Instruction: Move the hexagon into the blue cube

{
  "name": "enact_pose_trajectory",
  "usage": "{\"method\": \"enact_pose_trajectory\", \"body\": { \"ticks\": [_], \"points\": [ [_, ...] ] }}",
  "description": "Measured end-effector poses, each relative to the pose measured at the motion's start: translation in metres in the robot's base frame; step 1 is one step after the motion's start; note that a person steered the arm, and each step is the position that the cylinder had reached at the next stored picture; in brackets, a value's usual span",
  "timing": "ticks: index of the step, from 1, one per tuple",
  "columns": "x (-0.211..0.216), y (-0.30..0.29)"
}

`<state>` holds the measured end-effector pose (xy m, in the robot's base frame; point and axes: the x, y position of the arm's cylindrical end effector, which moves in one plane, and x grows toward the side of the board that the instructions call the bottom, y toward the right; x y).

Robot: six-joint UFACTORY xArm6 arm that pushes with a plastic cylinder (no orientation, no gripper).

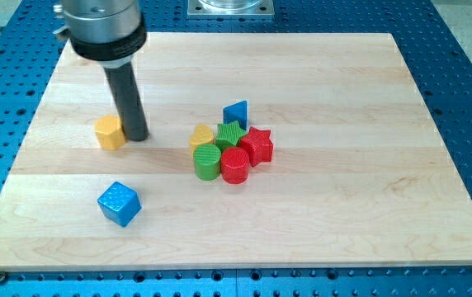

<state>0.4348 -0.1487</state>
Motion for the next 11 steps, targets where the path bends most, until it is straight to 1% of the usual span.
{"method": "enact_pose_trajectory", "body": {
  "ticks": [1,2,3,4,5,6,7,8,9,10,11],
  "points": [
    [-0.026,-0.003],
    [-0.049,-0.022],
    [-0.056,-0.051],
    [0.006,-0.056],
    [0.040,-0.024],
    [0.002,0.007],
    [-0.042,0.023],
    [-0.026,0.022],
    [0.043,0.014],
    [0.092,0.013],
    [0.092,0.017]
  ]
}}
